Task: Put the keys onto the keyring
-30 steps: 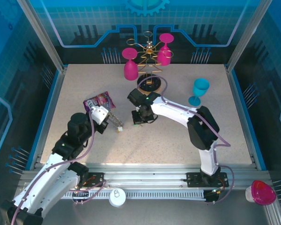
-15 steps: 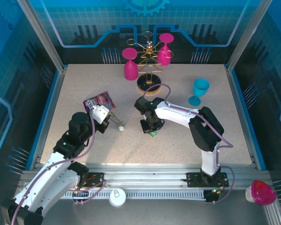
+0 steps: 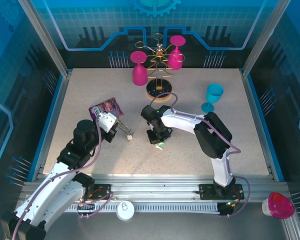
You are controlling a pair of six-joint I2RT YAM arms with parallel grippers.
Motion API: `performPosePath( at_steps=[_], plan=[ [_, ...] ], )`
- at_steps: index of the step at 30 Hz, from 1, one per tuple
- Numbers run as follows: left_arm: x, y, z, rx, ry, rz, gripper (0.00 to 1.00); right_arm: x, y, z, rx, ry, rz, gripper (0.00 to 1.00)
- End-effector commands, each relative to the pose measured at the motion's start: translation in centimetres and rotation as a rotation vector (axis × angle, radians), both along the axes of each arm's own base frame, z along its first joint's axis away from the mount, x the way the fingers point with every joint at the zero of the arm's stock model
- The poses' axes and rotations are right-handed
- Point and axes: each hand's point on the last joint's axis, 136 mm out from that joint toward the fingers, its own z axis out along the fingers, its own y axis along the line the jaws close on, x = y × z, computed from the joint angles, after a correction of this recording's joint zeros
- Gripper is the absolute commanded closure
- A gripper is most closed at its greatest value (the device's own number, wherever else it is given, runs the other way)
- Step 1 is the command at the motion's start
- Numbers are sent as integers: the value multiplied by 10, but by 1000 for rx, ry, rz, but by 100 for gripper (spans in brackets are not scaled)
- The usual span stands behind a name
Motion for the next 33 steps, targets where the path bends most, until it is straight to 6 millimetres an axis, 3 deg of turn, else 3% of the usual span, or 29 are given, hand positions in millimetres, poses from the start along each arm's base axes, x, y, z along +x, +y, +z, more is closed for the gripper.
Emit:
performPosePath(
  at_steps=[1, 11, 20, 26, 33],
  plan=[
    [3, -2, 13, -42, -52, -6, 100, -5, 4, -5, -7, 30, 8, 95],
    [3, -2, 14, -39, -56, -6, 100, -4, 6, -2, -7, 35, 15, 87],
    [3, -1, 14, -37, -58, -5, 100, -1, 7, 8, 0, 13, 16, 98],
    [3, -2, 16, -34, -62, -11, 100, 4, 10, 38, 37, -42, 38, 100],
    [-7, -19, 27, -30, -99, -132, 100, 12, 17, 111, 205, -266, 193, 100]
  ],
)
